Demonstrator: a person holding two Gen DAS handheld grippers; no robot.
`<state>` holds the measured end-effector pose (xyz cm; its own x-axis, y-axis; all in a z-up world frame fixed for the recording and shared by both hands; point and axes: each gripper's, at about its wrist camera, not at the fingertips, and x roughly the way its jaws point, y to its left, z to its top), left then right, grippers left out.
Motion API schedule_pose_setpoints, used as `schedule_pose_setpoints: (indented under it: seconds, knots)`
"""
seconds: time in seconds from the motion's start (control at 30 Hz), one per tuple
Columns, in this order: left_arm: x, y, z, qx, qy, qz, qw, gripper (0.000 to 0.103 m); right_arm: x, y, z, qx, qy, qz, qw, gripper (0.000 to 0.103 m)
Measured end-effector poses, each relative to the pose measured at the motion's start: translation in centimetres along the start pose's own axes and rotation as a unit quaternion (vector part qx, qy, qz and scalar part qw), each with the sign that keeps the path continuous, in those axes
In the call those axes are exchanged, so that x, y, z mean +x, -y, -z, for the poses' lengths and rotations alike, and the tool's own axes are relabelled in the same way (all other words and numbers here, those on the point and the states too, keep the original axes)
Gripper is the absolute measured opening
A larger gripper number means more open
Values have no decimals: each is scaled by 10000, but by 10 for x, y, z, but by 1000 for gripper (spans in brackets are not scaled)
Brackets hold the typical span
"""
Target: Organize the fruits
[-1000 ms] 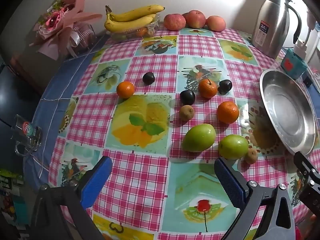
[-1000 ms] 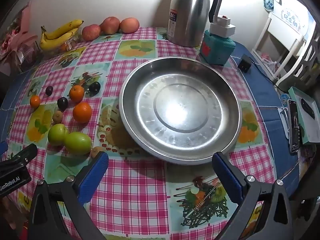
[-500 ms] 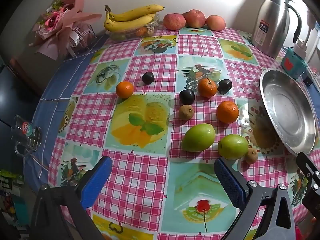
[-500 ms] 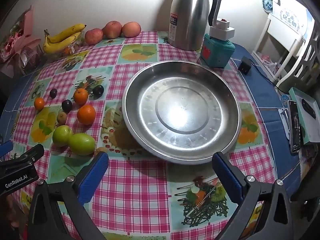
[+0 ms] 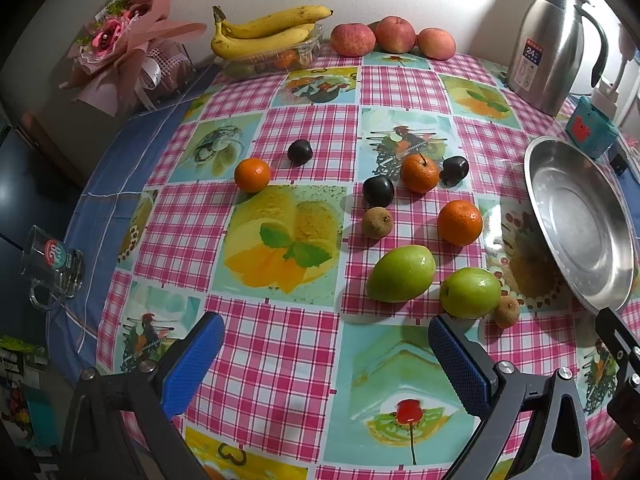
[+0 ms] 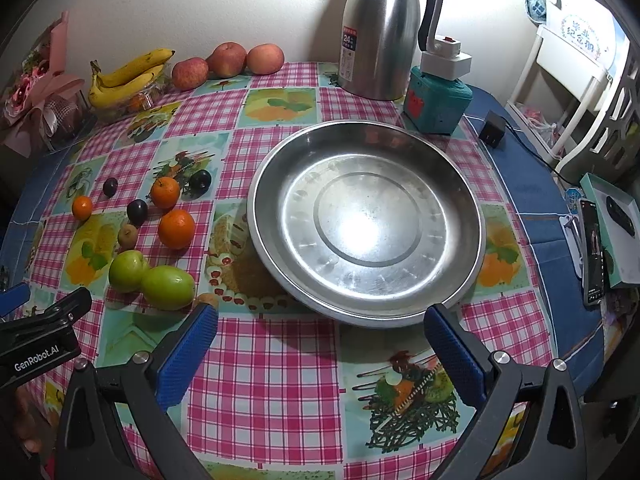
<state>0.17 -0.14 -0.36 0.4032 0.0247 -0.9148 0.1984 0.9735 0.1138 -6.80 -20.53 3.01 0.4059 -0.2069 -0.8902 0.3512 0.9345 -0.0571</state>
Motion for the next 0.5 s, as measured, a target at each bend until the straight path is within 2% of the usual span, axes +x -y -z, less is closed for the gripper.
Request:
schedule_pose_setpoints:
  seconds: [0.5]
  knots:
    - [1,2,1,0,-27,-35,10000,103,-1,1,0,17,5,-34,10000,103]
